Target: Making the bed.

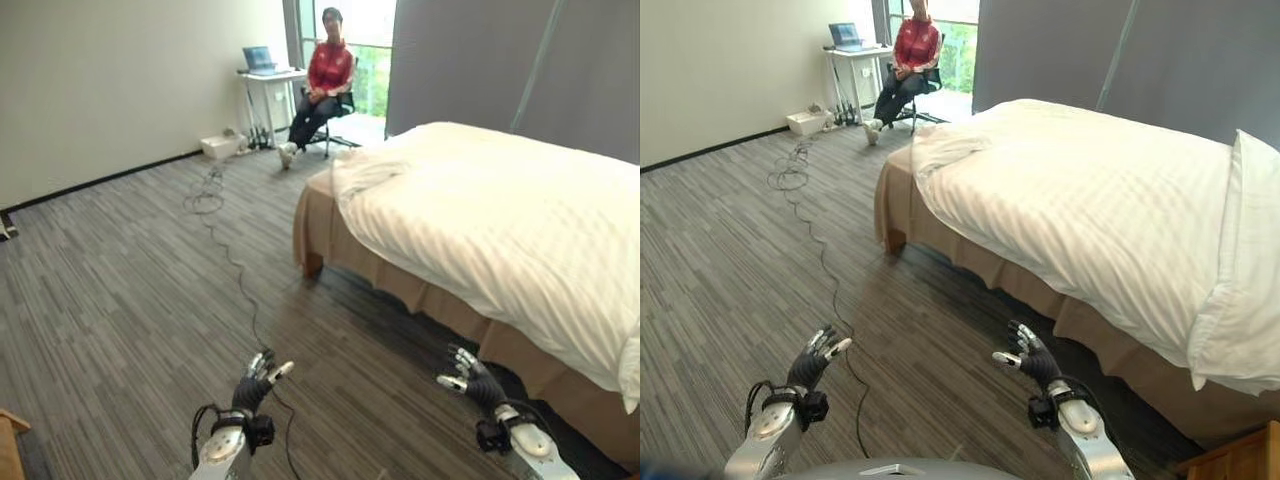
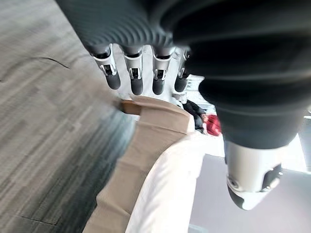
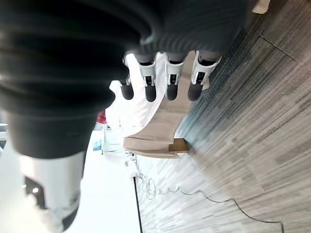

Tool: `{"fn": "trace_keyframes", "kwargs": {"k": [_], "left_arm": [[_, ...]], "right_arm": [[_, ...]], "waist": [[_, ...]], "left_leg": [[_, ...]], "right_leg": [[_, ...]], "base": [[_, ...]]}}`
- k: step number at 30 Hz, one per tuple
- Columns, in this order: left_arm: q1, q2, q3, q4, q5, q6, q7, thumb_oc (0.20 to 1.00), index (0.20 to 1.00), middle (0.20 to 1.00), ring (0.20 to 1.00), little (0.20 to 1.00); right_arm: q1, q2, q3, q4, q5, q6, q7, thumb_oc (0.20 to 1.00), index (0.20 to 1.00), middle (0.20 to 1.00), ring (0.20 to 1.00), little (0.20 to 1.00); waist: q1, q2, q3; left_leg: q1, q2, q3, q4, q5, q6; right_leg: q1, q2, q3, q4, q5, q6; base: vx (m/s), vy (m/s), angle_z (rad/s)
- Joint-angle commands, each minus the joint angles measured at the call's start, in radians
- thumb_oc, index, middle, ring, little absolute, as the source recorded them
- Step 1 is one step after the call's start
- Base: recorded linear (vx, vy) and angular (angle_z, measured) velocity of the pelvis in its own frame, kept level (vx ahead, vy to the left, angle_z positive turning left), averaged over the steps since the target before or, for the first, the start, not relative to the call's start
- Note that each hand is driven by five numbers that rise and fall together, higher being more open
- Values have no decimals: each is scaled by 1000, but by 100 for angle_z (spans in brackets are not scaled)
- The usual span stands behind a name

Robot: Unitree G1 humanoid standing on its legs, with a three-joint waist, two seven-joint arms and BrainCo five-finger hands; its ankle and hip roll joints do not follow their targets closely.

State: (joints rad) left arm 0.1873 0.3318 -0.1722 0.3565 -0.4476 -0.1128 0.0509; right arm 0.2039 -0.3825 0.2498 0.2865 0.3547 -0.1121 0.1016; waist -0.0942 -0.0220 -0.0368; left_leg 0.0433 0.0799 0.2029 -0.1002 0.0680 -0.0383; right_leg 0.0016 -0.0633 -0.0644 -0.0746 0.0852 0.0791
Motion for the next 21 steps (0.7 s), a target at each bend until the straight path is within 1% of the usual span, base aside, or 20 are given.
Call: {"fn": "trace_keyframes", "kwargs": {"k": [1,7,11,13,14,15,16,17,18,19,20,21], "left_arm": [[-95,19,1,-35,54,-42,-15,1000,1000,1000,1000,1000],[-96,15,-10,-24,39,-43,-22,1000,1000,1000,1000,1000],[-101,15,-11,-22,40,-42,-24,1000,1000,1000,1000,1000],[-113,20,-7,-16,34,-41,-22,1000,1000,1000,1000,1000],[-125,23,-5,-15,28,-43,-20,1000,1000,1000,1000,1000],[-139,28,-2,-20,25,-45,-17,1000,1000,1000,1000,1000],[-140,29,-2,-19,24,-45,-17,1000,1000,1000,1000,1000],[-182,32,-8,-18,23,-52,-6,1000,1000,1000,1000,1000],[-207,29,-16,-16,22,-54,0,1000,1000,1000,1000,1000],[-216,24,-19,-19,16,-55,5,1000,1000,1000,1000,1000],[-224,19,-24,-19,3,-58,6,1000,1000,1000,1000,1000],[-231,9,-28,-10,-13,-60,1,1000,1000,1000,1000,1000]], "right_arm": [[-73,-21,-8,-55,12,-33,13,1000,1000,1000,1000,1000],[-106,-33,21,-65,-24,-45,16,1000,1000,1000,1000,1000],[-112,-34,18,-66,-12,-45,16,1000,1000,1000,1000,1000],[-118,-34,21,-70,2,-45,17,1000,1000,1000,1000,1000],[-125,-34,25,-73,14,-47,18,1000,1000,1000,1000,1000],[-134,-38,34,-82,30,-51,22,1000,1000,1000,1000,1000],[-135,-38,34,-82,31,-51,22,1000,1000,1000,1000,1000],[-148,-48,50,-86,38,-55,29,1000,1000,1000,1000,1000],[-160,-60,59,-85,30,-54,30,1000,1000,1000,1000,1000],[-164,-67,65,-84,27,-51,30,1000,1000,1000,1000,1000],[-162,-71,66,-83,26,-48,33,1000,1000,1000,1000,1000],[-158,-78,61,-79,23,-46,31,1000,1000,1000,1000,1000]], "waist": [[9,6,91],[21,7,91],[25,8,92],[26,2,97],[28,-5,108],[33,-16,126],[32,-16,126],[46,-33,171],[54,-31,199],[57,-32,201],[54,-29,199],[52,-24,189]], "left_leg": [[29,-55,6,13,-18,27],[23,-53,-7,13,-14,23],[23,-49,-5,13,-14,19],[27,-38,-2,33,-15,13],[-2,-28,-4,103,-21,7],[-47,-15,-9,199,-10,-3],[-55,-13,-10,212,-16,-4],[-168,7,-25,433,56,-32],[-232,5,-63,560,81,-48],[-256,-4,-81,557,91,-42],[-268,5,-67,500,90,-35],[-294,29,-24,411,86,-33]], "right_leg": [[12,-24,-46,76,-29,47],[19,-22,-57,62,-28,47],[20,-19,-64,58,-31,46],[24,-14,-60,65,-39,39],[24,-12,-57,69,-41,32],[28,-9,-48,75,-47,20],[26,-8,-49,76,-47,18],[38,-5,-47,90,-58,-13],[44,3,-52,100,-70,-30],[45,2,-55,100,-77,-31],[55,-3,-62,94,-87,-26],[73,-6,-71,78,-95,-17]], "base": [[17,-1,7],[30,-16,12],[20,-27,2],[17,-78,-1],[-39,-128,-3],[-53,-100,-3],[-104,-176,-1],[-117,-160,0],[-94,-152,12],[34,-13,27],[172,63,22],[257,95,-9]]}}
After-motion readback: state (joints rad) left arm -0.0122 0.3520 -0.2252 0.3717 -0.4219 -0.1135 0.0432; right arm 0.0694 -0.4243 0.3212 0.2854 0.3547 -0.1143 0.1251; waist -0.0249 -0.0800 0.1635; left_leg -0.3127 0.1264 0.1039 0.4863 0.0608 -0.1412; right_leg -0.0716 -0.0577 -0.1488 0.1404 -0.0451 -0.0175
